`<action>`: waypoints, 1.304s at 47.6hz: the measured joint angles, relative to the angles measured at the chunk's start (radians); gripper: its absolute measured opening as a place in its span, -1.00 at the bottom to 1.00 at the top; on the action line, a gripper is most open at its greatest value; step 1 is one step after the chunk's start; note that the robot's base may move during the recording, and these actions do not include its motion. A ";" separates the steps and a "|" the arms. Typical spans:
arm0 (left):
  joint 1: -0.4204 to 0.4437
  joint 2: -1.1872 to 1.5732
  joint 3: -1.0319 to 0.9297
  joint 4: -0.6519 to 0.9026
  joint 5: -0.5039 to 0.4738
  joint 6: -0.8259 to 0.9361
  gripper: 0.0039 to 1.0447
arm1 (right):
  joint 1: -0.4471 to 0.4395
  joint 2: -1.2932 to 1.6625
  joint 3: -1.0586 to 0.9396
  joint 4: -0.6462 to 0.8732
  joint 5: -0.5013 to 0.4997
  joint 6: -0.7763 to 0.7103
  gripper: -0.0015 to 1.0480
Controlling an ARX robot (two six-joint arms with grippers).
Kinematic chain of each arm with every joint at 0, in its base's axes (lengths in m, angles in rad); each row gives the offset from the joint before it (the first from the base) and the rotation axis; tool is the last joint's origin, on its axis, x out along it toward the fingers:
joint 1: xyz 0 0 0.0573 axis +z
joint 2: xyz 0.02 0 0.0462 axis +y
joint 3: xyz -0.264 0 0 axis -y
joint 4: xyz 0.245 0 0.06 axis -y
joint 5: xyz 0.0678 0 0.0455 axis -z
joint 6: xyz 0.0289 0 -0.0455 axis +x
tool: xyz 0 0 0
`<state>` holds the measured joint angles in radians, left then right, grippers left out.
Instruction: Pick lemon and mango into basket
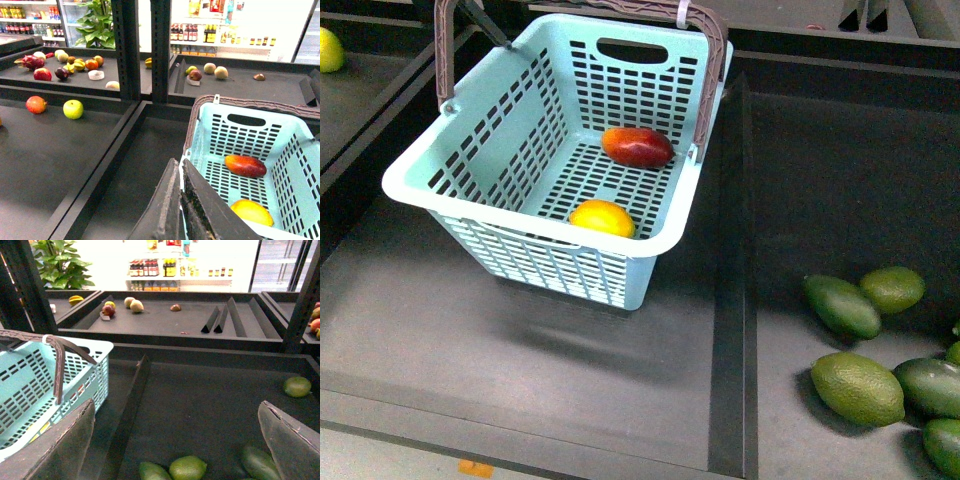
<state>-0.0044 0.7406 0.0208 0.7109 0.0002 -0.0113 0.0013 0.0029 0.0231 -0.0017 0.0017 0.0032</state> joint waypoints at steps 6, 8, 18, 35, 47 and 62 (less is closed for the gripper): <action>0.000 -0.130 -0.005 -0.115 0.000 0.000 -0.94 | 0.000 0.000 0.000 0.000 0.000 0.000 0.83; 0.000 -0.169 -0.005 -0.152 0.000 0.000 -0.94 | 0.000 0.000 0.000 0.000 0.000 0.000 0.83; 0.000 -0.338 -0.006 -0.311 0.000 0.000 -0.94 | 0.000 0.000 0.000 0.000 0.000 0.000 0.83; 0.000 -0.521 -0.006 -0.490 0.000 0.000 -0.94 | 0.000 0.000 0.000 0.000 0.000 0.000 0.83; 0.000 -0.723 -0.005 -0.704 -0.001 0.000 -0.94 | 0.000 0.000 0.000 0.000 0.000 0.000 0.83; 0.000 -0.734 -0.005 -0.709 -0.001 0.000 -0.94 | 0.000 0.000 0.000 0.000 0.000 0.000 0.83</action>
<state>-0.0044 0.0063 0.0154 0.0017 -0.0006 -0.0109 0.0013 0.0029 0.0231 -0.0017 0.0017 0.0032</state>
